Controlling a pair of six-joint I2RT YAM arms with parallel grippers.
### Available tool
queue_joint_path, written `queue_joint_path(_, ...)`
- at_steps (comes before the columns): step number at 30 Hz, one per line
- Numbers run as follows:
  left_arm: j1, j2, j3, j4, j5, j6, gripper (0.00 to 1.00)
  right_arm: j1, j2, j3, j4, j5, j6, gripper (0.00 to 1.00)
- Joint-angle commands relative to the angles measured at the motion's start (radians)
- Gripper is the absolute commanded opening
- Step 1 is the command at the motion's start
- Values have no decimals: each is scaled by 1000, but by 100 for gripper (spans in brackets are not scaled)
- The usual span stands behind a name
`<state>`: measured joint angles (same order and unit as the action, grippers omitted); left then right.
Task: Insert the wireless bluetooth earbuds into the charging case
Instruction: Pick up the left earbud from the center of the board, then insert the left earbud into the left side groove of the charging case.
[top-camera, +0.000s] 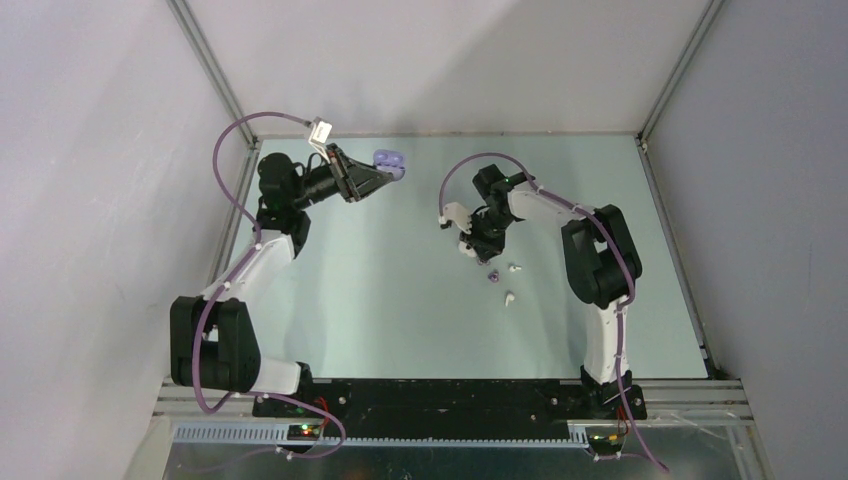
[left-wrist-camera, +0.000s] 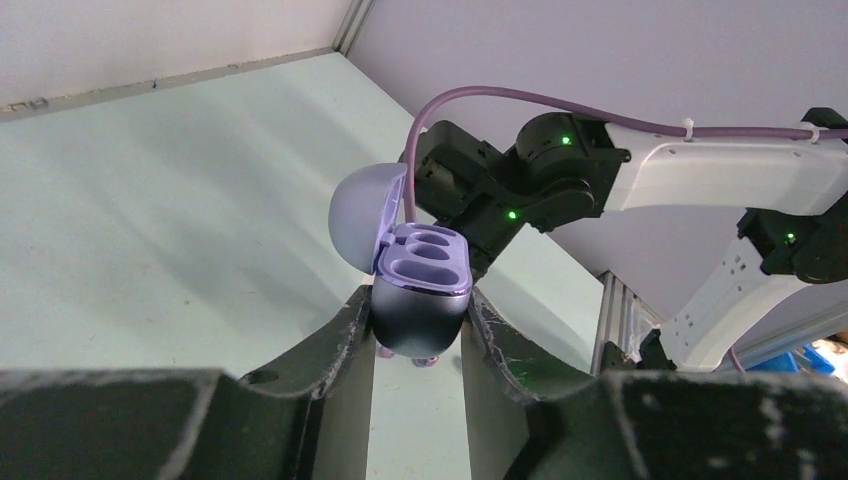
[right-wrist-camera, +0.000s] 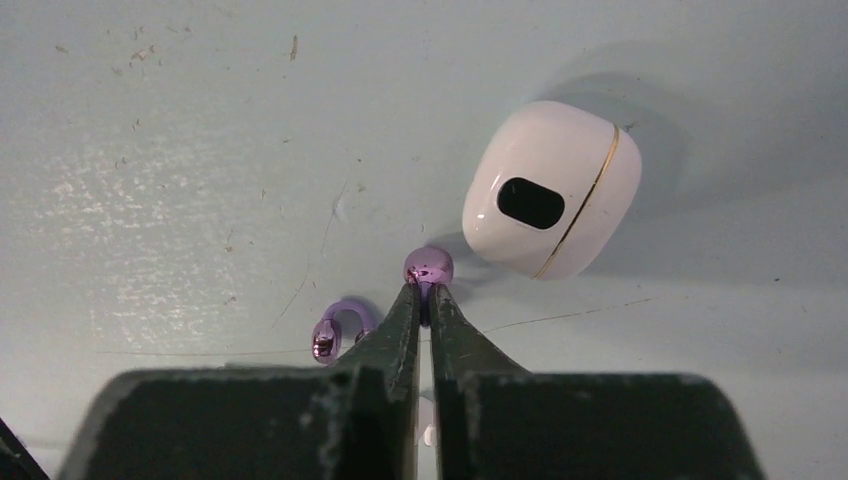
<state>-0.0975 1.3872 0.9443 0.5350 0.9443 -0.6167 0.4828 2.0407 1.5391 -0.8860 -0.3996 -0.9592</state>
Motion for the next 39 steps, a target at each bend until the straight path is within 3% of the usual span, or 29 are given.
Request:
queue_joint_path(1,8,-1,2,33,-2,27,0,-1,-55,30,-45,-6,-24,0)
queue_joint_path(6,-14,70,31,125,43,5,0,-20,-180,124,-196,-84,-59,0)
queue_joint_path(15,-121,257,140,347,138,-12,0,6,-308,478,-415,-249,-15,0)
queue_joint_path(25,-153,288,173,383,214,100,0,92,-293,686,-208,-267,219,0)
queue_joint_path(31,-154,268,138,409,248,162,0,107,-210,774,-191,-268,244,0)
queue_joint_path(39,-157,245,118,419,256,186,0,133,-179,775,-142,-233,225,0)
